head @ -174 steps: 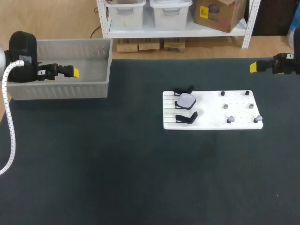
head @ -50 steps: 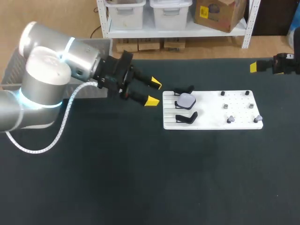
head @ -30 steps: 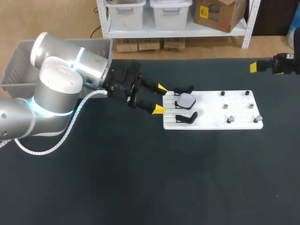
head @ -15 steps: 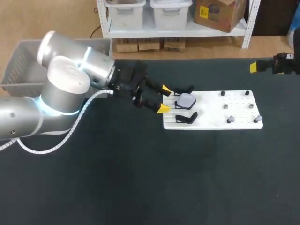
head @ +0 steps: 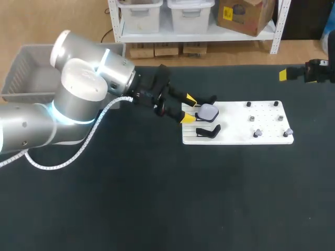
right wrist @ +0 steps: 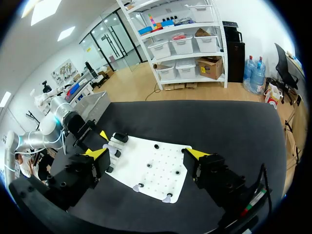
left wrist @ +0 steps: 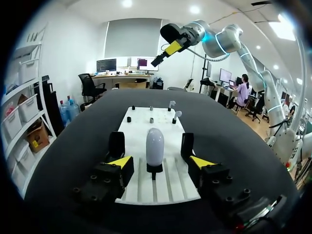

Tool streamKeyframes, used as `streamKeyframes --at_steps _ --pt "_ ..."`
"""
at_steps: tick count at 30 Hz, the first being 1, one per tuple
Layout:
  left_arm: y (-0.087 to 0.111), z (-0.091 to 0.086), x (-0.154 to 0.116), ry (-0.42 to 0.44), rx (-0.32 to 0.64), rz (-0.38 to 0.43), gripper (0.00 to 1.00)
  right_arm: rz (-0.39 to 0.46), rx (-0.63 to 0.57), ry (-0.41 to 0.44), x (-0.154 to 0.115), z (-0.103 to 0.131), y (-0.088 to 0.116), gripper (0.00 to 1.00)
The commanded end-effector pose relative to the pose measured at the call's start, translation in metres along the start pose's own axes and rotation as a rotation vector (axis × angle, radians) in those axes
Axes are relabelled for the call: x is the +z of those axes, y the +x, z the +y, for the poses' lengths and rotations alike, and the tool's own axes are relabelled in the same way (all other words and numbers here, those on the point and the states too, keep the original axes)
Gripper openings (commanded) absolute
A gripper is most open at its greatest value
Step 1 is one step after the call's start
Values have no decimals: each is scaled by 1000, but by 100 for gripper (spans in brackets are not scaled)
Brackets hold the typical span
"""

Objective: Pick up each earbud case from the left stands, insert the matching earbuds, close the lid, and place the case in the box.

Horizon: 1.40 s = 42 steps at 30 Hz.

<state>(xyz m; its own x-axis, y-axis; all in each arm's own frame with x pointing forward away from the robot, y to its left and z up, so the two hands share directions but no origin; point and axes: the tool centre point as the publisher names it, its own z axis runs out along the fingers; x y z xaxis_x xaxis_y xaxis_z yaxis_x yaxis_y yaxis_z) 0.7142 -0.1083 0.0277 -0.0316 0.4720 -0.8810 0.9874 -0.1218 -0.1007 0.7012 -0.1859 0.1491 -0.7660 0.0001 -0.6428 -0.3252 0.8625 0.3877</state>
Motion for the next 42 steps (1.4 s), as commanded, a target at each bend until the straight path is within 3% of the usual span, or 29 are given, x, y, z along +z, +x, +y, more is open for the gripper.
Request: streamKeyframes --at_steps 1,23,28,31,42 --pt "1 6 5 12 -3 2 70 0 0 2 -1 0 0 100" --pt "0 4 20 19 -5 -11 46 0 0 2 -1 0 0 100" --pt "0 4 23 20 -2 -1 49 0 0 2 -1 0 0 100" --pt "-1 5 24 24 3 6 41 0 0 2 -1 0 0 100" --pt "-2 6 29 36 10 11 43 0 0 2 -1 0 0 100"
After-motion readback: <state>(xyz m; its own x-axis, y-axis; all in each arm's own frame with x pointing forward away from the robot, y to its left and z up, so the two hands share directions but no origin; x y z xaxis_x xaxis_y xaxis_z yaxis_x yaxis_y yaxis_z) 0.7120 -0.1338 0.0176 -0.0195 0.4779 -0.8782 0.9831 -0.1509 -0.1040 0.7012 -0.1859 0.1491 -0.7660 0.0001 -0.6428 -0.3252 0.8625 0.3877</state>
